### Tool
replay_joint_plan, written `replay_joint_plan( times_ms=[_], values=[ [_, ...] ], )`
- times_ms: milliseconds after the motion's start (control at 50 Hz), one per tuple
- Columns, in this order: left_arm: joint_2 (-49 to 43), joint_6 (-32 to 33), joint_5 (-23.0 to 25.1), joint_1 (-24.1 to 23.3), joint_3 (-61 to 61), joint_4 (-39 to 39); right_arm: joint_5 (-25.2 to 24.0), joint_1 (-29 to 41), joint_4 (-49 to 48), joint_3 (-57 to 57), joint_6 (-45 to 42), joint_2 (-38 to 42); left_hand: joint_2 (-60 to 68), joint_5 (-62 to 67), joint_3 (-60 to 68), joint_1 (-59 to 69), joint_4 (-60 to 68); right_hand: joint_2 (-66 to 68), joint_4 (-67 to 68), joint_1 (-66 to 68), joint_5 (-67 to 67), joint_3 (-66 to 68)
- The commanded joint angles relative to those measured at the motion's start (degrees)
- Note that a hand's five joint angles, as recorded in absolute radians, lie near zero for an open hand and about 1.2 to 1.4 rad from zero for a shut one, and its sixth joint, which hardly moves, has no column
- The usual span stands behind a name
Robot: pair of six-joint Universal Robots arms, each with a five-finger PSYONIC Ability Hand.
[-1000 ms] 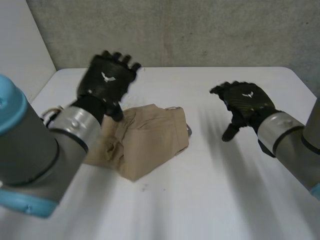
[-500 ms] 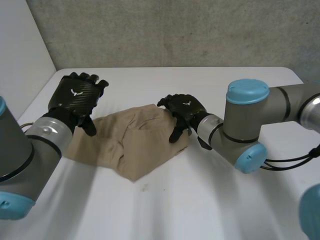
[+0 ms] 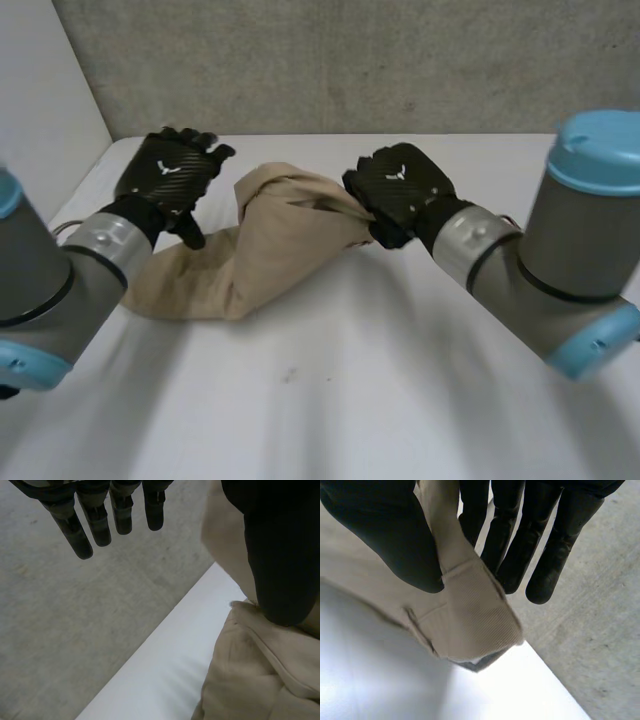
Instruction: Fold the shorts.
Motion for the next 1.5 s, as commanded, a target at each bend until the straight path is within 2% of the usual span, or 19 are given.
replay_joint_plan(
  times_ms=[20,180,240,380,400,480,540,560,620,640,740,860,960,1040,1200,1280,1360,1500],
  values=[
    [-9.9,0.1,10.8,-0.4,5.9,-0.3,-0.3,-0.1,0.3,10.2,-8.9,-7.3,-1.7,-2.2,-2.2,-1.7,-1.8,12.8,11.8,24.5,15.8,12.4],
    [-14.2,0.2,21.5,-2.2,7.2,-2.9,-1.4,-0.3,0.1,16.6,-9.1,-13.4,-0.5,-1.0,-1.1,-0.5,-0.7,12.8,11.8,24.5,15.8,12.4],
    [-14.6,0.1,22.4,-2.5,7.7,-3.2,-2.0,-1.3,-0.2,18.0,-9.3,-14.7,1.8,1.3,1.3,1.9,1.7,12.8,11.8,24.5,15.8,12.4],
    [-14.7,-0.4,23.1,-3.5,8.3,-5.5,-1.4,-4.9,0.2,18.2,-9.4,-15.7,22.7,22.2,22.1,22.7,22.5,12.8,11.8,24.5,15.8,12.4],
    [-14.7,-0.2,22.8,-3.8,8.5,-6.5,-1.0,-5.1,0.2,17.9,-9.3,-15.9,35.9,35.4,35.3,35.9,35.7,12.8,11.8,24.5,15.8,12.4],
    [-13.9,-0.4,20.4,-3.5,9.9,-8.2,0.2,-6.0,0.1,16.9,-9.1,-17.0,67.9,67.3,67.3,67.9,67.7,12.8,11.8,24.5,15.8,12.4],
    [-12.9,-0.6,16.7,-3.5,10.7,-8.6,1.8,-6.7,0.2,16.3,-9.1,-18.0,67.9,67.4,67.4,68.0,67.8,12.8,11.8,24.5,15.8,12.4],
    [-10.8,-0.7,13.3,-3.8,10.8,-8.9,3.2,-6.9,0.2,15.9,-9.0,-18.8,67.9,67.4,67.4,68.0,67.8,12.8,11.8,24.5,15.8,12.4],
    [-5.2,-1.0,9.2,-4.1,10.3,-9.1,5.1,-6.6,0.2,14.8,-9.0,-20.0,67.9,67.4,67.4,68.0,67.8,12.8,11.8,24.5,15.8,12.4],
    [-1.6,-1.6,7.0,-4.5,10.3,-9.0,6.2,-6.3,0.2,13.9,-9.0,-20.8,67.9,67.4,67.4,68.0,67.8,12.8,11.8,24.5,15.8,12.4],
    [9.7,-4.8,2.4,-6.1,10.8,-8.5,9.6,-5.9,0.2,10.8,-8.7,-25.0,67.9,67.4,67.4,68.0,67.8,12.8,11.8,24.5,15.8,12.4],
    [25.5,-5.4,-4.7,-6.4,11.8,-7.7,13.2,-5.7,0.3,5.4,-8.5,-31.0,67.9,67.4,67.4,68.0,67.8,12.8,11.8,24.5,15.8,12.4],
    [31.9,-5.4,-5.8,-6.3,15.0,-8.5,13.3,-5.7,2.8,0.9,-8.6,-34.1,67.9,67.4,67.4,68.0,67.8,12.8,11.8,24.5,15.8,12.4],
    [34.4,-5.3,-5.7,-6.3,17.2,-11.3,13.1,-5.8,8.4,-5.2,-8.7,-35.0,67.9,67.4,67.4,68.0,67.8,12.8,11.8,24.5,15.8,12.4],
    [32.9,-5.3,-5.5,-6.5,19.1,-16.9,12.8,-6.4,16.0,-10.2,-8.8,-33.6,67.9,67.4,67.4,68.0,67.8,12.8,11.8,24.5,15.8,12.4],
    [27.5,-5.3,-5.5,-6.5,18.0,-18.1,12.9,-5.9,16.6,-10.0,-8.8,-29.1,67.9,67.4,67.4,68.0,67.8,12.8,11.8,24.5,15.8,12.4],
    [20.5,-5.3,-5.6,-6.6,17.3,-18.4,13.1,-5.8,16.6,-9.2,-8.7,-24.2,67.9,67.4,67.4,68.0,67.8,12.8,11.8,24.5,15.8,12.4],
    [1.4,-4.7,-5.9,-6.5,21.3,-17.4,13.6,-6.1,15.9,-9.9,-9.0,-10.7,67.9,67.4,67.4,68.0,67.8,12.8,11.8,24.5,15.8,12.4]
  ],
)
